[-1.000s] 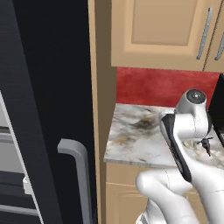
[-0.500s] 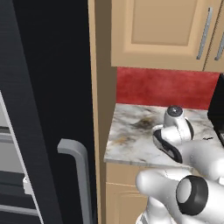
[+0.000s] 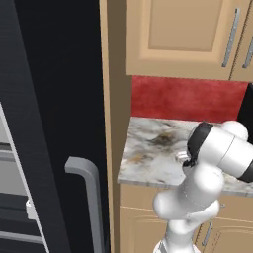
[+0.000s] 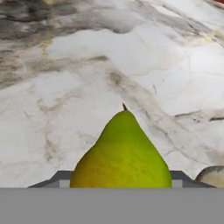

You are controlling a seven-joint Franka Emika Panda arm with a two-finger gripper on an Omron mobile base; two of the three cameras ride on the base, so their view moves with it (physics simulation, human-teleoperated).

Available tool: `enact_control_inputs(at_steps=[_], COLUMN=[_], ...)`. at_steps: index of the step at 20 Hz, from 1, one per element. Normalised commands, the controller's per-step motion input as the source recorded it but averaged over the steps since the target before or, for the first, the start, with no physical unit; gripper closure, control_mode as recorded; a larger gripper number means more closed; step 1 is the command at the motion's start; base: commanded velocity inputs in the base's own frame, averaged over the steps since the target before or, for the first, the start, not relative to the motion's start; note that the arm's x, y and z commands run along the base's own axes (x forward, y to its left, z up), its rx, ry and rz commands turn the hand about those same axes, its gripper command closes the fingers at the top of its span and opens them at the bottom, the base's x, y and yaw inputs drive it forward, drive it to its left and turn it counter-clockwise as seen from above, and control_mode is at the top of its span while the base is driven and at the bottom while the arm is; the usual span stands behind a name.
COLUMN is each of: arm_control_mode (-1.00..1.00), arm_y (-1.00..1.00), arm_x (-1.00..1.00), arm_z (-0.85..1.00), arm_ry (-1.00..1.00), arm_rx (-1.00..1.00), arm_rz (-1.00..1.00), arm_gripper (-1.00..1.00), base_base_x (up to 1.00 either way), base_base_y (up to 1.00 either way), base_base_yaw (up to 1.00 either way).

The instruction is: Open the fridge, remove the pear, garlic, and fish, and place them on any counter.

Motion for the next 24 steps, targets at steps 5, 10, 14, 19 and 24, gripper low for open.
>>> enact_control_inputs(at_steps=[5,10,14,19,24], arm_control_mode=[-1.00,-1.00,-1.00,-1.00,-1.00], arm_y=[-0.08,0.00,0.02,0.06,0.09], arm_x=[0.42,0.00,-0.24,-0.23,-0.34], arm_z=[-0.11,0.35,0.97,1.00,1.00], arm_ry=[0.00,-0.01,-0.08,-0.04,-0.04], arm_rx=[0.00,0.02,0.04,0.03,0.04], arm_rz=[0.00,0.00,0.00,0.00,0.00], arm_gripper=[-1.00,-1.00,-1.00,-1.00,-1.00], base_base_x=[0.00,0.00,0.00,0.00,0.00], base_base_y=[0.00,0.00,0.00,0.00,0.00], base_base_yaw=[0.00,0.00,0.00,0.00,0.00])
